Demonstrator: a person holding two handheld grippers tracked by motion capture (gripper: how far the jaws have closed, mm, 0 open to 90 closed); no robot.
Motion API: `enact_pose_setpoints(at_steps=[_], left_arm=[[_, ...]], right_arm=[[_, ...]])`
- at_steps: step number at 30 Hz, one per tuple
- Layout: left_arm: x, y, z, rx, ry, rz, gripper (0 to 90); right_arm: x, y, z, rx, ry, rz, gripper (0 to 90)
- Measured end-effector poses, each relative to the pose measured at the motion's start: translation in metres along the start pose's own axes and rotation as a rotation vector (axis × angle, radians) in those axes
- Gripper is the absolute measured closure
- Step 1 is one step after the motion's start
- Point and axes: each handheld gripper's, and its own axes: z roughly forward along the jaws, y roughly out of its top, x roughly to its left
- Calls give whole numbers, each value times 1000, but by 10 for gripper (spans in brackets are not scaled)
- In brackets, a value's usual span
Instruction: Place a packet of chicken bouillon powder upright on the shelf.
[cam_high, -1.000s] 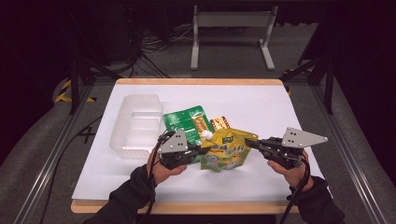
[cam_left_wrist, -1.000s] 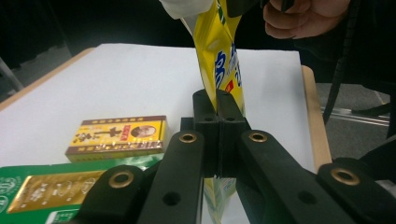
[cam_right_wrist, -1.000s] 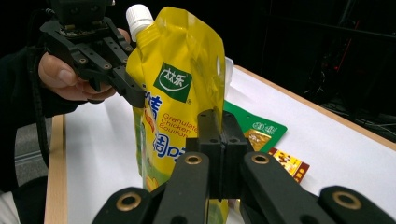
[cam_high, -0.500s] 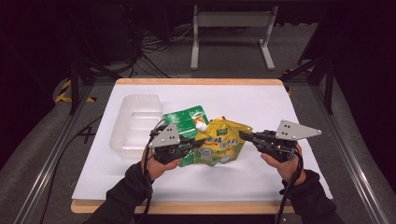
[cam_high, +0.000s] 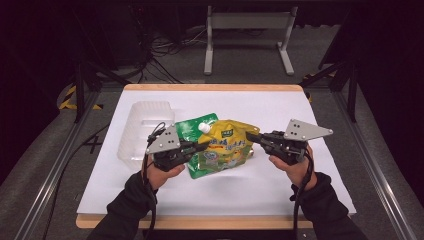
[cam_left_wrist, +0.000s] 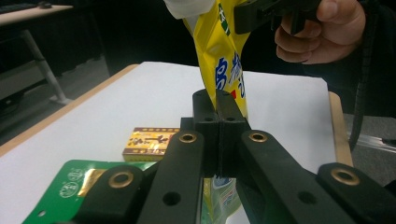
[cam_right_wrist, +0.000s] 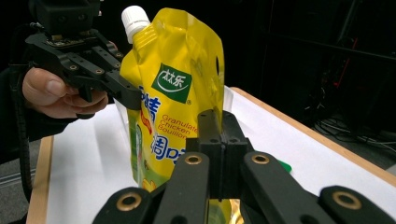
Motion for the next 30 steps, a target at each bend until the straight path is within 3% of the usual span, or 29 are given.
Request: enact_pose_setpoints(at_steps=[14, 23, 30], left_arm=[[18, 10, -34, -54, 87, -19, 886], [23, 18, -63, -33, 132, 12, 884], [33, 17, -82, 0, 171, 6, 881]], right_arm=[[4, 24, 31, -26, 26, -9, 900], [7, 47, 55, -13, 74, -27, 900], [6, 59, 80, 24, 108, -38, 900]])
